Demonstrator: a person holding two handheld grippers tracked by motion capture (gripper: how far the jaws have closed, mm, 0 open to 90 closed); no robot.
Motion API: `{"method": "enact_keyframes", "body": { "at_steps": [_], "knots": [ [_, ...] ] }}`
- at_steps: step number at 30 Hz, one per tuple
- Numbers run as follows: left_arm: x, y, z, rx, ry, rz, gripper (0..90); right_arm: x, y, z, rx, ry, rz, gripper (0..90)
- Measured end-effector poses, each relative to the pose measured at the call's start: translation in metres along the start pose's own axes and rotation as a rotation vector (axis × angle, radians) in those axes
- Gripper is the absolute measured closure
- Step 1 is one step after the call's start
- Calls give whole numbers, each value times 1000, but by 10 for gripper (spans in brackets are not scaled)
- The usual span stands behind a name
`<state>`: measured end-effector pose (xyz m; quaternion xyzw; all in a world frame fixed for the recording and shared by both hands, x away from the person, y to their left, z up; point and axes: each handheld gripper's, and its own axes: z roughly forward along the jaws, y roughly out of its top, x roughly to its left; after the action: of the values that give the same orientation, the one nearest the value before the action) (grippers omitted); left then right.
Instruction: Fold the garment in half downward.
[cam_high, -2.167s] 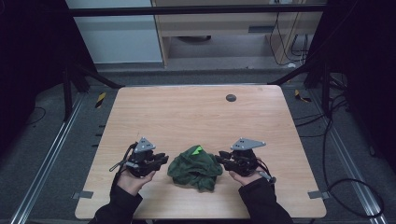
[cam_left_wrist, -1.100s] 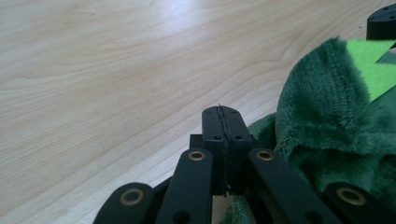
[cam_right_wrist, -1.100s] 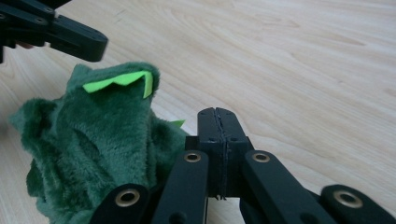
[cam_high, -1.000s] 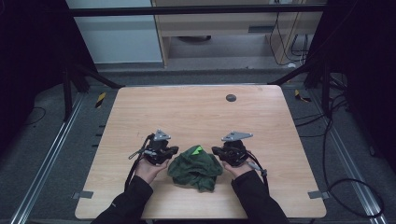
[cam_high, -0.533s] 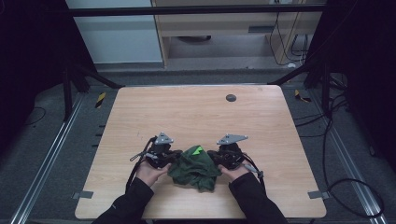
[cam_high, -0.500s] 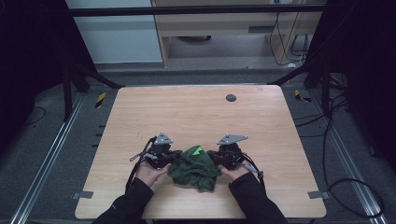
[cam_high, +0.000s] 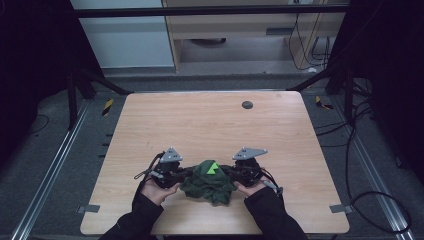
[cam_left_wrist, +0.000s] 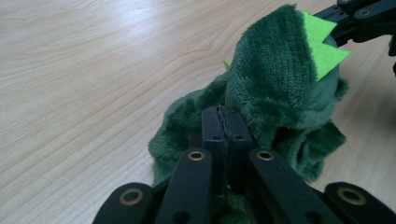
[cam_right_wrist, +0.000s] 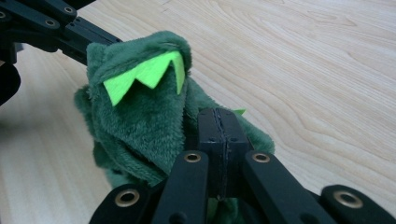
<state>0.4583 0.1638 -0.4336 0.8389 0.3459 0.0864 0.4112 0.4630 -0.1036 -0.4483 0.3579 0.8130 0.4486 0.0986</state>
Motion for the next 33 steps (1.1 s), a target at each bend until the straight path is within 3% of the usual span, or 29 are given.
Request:
{"method": "enact_keyframes", "body": {
  "at_steps": [10, 25, 33],
  "knots": [
    [-13, -7, -8, 16, -12, 33, 894, 6, -6, -10, 1, 26, -12, 900],
    [-12, -17, -7, 46, 1, 1, 892, 8, -9, -9, -2, 25, -1, 900],
    [-18, -23, -3, 78, -14, 18, 892, 14, -14, -6, 17, 49, -13, 900]
  ]
}}
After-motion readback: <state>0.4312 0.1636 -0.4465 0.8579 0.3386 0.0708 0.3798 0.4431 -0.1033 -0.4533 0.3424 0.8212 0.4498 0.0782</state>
